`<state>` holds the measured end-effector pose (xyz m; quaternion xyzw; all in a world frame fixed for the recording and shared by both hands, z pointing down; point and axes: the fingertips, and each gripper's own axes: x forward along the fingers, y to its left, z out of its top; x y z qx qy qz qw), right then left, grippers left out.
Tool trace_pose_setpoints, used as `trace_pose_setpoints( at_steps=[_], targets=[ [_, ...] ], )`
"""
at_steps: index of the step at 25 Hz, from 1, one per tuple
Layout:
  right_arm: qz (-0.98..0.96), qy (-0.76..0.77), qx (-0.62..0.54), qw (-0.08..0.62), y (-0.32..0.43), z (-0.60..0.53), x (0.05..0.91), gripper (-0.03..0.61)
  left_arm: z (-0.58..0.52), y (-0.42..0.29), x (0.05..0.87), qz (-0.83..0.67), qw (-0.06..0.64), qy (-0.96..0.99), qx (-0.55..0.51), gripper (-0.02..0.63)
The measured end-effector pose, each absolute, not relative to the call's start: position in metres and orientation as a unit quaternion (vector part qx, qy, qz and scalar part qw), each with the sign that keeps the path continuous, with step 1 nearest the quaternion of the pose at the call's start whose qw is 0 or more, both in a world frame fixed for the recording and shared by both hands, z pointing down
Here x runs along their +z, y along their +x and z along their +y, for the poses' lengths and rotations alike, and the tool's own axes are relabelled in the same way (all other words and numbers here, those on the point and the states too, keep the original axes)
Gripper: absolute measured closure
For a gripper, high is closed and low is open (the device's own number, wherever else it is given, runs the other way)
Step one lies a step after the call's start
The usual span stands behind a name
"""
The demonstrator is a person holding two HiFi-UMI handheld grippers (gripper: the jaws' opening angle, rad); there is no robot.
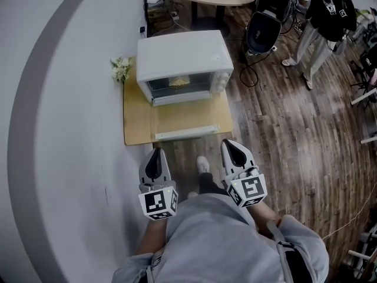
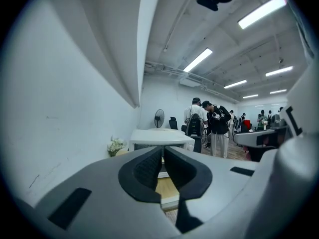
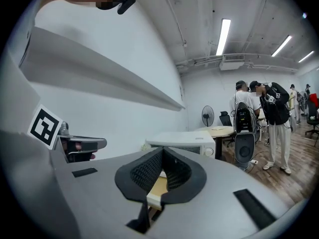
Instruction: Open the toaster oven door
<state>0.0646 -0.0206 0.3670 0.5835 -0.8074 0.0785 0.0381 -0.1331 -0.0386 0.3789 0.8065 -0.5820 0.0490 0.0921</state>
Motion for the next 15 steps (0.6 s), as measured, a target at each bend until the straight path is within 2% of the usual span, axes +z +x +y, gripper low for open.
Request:
trace_pose_setpoints(
  at_steps=[15],
  targets=[
    [-0.815, 0.574, 0.068, 0.047, 0.051, -0.018, 0.365, 0.580, -0.039, -0.137, 0.373, -0.584, 0.086, 0.806, 0.041, 0.598]
  ],
)
